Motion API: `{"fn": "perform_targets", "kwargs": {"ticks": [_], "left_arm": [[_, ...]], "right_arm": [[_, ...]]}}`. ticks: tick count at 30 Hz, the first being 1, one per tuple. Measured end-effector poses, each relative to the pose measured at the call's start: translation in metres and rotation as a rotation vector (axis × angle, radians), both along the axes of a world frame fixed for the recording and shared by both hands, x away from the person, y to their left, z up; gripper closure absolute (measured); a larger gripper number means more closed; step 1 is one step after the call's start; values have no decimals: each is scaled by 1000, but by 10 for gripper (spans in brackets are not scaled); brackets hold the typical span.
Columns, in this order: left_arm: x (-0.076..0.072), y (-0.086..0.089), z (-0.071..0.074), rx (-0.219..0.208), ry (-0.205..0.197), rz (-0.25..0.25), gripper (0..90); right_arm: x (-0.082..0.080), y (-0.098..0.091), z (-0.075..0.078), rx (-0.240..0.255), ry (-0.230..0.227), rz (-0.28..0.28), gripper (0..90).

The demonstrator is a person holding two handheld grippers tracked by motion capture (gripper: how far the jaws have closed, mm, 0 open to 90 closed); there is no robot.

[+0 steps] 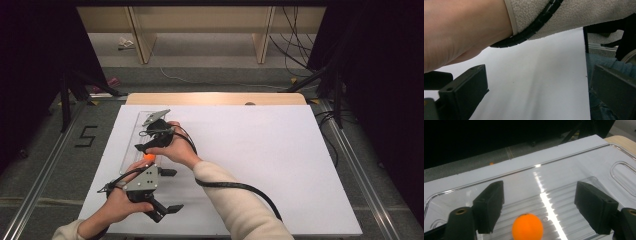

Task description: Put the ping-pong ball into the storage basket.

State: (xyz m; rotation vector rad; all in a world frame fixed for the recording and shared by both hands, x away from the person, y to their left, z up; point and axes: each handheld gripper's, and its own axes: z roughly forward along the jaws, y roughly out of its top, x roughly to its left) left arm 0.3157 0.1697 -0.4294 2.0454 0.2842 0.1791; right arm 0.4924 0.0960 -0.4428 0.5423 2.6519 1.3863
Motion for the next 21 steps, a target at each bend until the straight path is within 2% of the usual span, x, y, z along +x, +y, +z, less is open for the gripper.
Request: {"fn": "perform_targets", "kwargs": {"ticks": [6,21], "left_arm": [[0,0,0,0,1,-1,10],[0,0,0,4,-3,-1,11]], "right_arm": [[0,-1,1,9,-12,-3,170],[0,-13,7,23,-28,-33,163]]}}
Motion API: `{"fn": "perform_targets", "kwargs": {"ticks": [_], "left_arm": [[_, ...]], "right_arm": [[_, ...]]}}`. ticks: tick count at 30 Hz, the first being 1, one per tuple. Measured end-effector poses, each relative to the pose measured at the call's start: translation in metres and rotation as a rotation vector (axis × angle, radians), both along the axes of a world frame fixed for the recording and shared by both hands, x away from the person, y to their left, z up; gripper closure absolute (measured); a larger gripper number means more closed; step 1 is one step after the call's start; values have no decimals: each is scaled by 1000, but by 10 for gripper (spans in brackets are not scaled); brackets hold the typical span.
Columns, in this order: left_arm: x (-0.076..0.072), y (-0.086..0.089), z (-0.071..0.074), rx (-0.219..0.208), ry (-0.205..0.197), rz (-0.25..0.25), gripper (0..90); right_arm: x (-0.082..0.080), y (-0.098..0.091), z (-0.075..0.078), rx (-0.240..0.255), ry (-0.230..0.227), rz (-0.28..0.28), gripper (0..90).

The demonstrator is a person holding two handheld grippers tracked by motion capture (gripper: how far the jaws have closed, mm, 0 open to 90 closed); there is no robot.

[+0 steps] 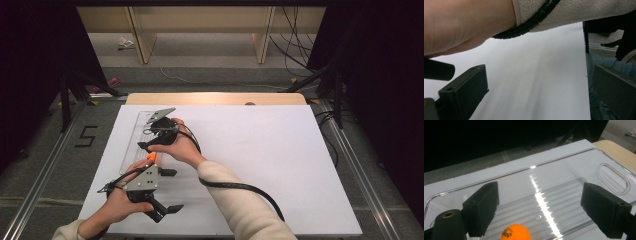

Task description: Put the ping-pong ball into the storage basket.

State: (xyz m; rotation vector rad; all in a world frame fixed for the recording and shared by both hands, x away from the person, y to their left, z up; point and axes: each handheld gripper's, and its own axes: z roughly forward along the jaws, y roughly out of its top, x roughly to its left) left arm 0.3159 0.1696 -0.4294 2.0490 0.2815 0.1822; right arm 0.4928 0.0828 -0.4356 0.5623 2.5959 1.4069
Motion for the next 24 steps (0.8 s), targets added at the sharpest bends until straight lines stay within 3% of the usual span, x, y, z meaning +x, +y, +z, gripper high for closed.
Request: {"fn": "perform_targets", "kwargs": {"ticks": [24], "left_arm": [[0,0,0,-2,2,7,11]], "right_arm": [[-5,-44,12,11,-13,-50,163]]}}
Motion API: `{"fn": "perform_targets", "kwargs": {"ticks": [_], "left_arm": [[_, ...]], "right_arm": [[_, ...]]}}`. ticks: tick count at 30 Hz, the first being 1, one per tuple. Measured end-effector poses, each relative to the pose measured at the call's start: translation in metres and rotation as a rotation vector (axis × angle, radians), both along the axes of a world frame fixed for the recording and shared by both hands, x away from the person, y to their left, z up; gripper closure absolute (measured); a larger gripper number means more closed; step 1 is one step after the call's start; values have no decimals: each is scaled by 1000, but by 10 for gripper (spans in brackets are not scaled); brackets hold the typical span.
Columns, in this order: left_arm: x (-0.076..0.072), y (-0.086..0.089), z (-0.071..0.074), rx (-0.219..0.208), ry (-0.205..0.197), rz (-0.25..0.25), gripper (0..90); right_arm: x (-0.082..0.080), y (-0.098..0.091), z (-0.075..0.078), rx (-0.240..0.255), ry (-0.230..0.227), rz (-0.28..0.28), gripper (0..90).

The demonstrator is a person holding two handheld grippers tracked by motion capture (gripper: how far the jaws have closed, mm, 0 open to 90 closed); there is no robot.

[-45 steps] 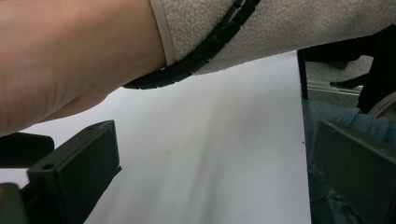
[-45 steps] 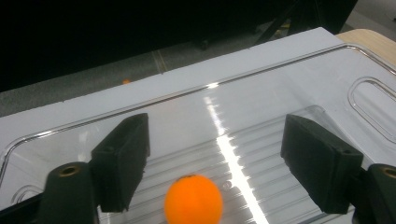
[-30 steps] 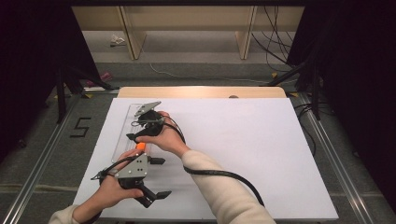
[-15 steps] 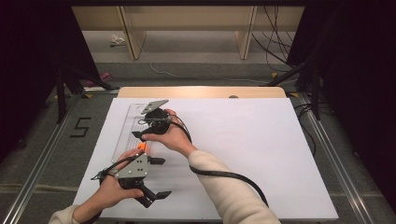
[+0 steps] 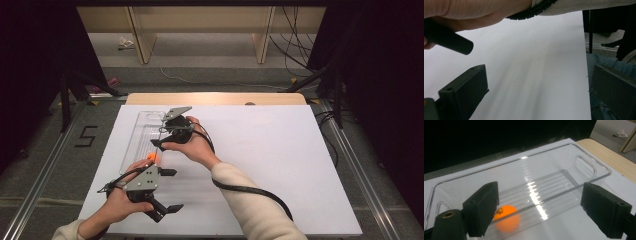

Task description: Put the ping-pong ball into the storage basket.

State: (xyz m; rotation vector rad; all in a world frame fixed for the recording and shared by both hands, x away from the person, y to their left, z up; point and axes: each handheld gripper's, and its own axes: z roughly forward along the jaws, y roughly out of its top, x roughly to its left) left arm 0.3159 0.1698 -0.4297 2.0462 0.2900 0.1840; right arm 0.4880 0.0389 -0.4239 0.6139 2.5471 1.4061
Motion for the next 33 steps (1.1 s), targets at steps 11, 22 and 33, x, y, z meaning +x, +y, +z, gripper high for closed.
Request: {"fn": "perform_targets", "kwargs": {"ticks": [11,22,33], "left_arm": [[0,0,0,2,0,1,10],[0,0,0,1,1,3,10],[1,0,0,2,1,5,10]], "right_arm": [[-2,-24,5,7,-7,-33,163],[-5,-48,10,19,-14,-65,163],[-9,-75,13,34,-13,-112,163]]}}
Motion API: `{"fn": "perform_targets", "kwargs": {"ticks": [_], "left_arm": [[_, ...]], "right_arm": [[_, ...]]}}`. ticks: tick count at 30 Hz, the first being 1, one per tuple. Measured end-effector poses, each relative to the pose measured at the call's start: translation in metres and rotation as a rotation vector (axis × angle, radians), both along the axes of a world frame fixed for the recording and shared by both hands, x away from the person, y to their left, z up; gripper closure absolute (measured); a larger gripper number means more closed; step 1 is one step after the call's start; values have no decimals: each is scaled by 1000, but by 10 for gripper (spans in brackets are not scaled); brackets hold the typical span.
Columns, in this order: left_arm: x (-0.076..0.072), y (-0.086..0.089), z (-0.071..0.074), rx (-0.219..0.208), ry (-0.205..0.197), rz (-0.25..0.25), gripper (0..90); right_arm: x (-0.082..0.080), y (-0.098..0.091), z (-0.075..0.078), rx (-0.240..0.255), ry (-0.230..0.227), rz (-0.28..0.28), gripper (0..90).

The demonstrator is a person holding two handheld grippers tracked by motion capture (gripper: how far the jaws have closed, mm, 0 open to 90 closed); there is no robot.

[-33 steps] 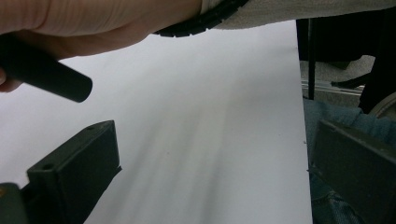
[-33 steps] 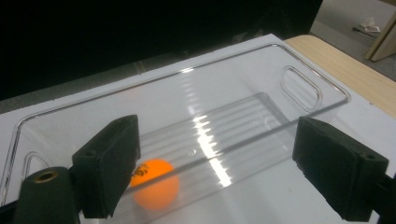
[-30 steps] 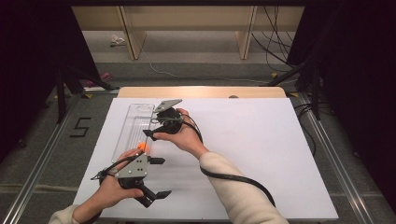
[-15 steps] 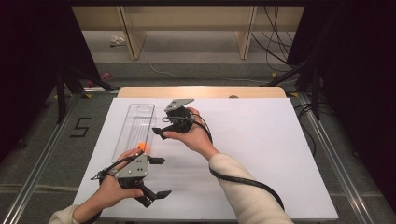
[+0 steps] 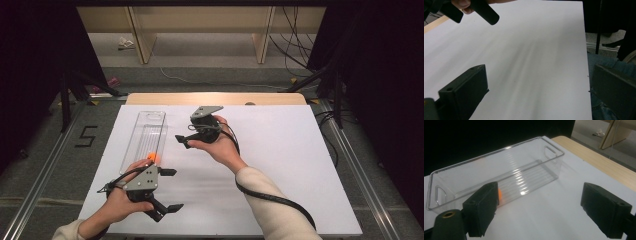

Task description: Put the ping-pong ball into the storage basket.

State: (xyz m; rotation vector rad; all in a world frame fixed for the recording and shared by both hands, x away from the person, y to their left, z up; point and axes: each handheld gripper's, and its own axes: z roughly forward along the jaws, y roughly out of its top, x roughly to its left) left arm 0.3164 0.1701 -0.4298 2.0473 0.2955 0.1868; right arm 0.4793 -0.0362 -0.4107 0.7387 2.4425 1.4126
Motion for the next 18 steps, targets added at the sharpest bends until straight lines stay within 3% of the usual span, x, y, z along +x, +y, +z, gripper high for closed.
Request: {"fn": "perform_targets", "kwargs": {"ticks": [18], "left_arm": [[0,0,0,0,3,1,10]], "right_arm": [[-10,-58,5,36,1,-86,162]]}}
